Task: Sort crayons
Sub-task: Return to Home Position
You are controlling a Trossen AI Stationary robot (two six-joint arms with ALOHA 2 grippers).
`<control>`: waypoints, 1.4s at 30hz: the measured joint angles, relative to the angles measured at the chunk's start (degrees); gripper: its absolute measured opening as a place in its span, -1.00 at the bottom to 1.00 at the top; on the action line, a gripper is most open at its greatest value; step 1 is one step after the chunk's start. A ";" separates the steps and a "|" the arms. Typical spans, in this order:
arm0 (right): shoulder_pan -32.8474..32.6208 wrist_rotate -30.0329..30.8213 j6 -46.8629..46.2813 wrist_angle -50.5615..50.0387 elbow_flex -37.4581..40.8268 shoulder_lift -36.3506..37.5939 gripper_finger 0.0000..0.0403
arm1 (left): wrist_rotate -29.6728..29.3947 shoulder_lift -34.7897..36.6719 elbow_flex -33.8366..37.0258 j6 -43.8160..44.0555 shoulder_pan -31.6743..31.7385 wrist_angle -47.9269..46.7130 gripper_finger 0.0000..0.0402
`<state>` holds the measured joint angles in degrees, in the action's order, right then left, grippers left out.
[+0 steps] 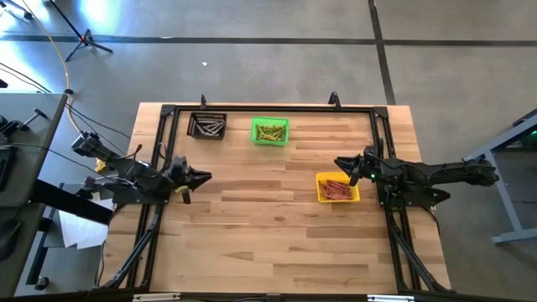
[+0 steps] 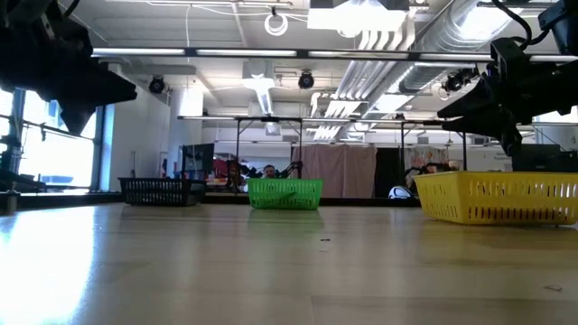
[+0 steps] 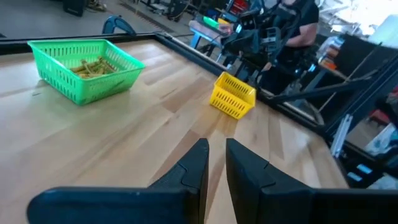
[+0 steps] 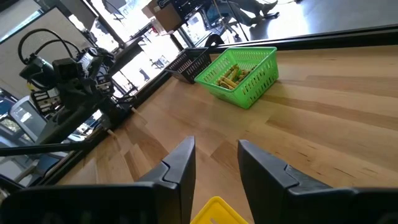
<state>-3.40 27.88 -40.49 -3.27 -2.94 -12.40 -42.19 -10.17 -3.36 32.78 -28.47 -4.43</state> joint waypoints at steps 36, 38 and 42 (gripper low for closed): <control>0.00 0.01 0.00 0.02 0.00 0.00 -0.48 | -0.24 9.98 -0.04 1.48 12.02 0.00 -0.78; 0.01 0.00 0.00 0.02 0.00 0.00 -0.48 | -0.24 9.98 -0.04 1.48 12.02 0.00 -0.78; 0.00 0.00 0.00 0.00 0.00 0.00 -0.48 | -0.22 9.98 -0.04 1.48 12.02 0.00 -0.78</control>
<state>-3.40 27.88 -40.49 -3.27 -2.94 -12.40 -42.41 -0.19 -3.40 34.26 -16.45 -4.43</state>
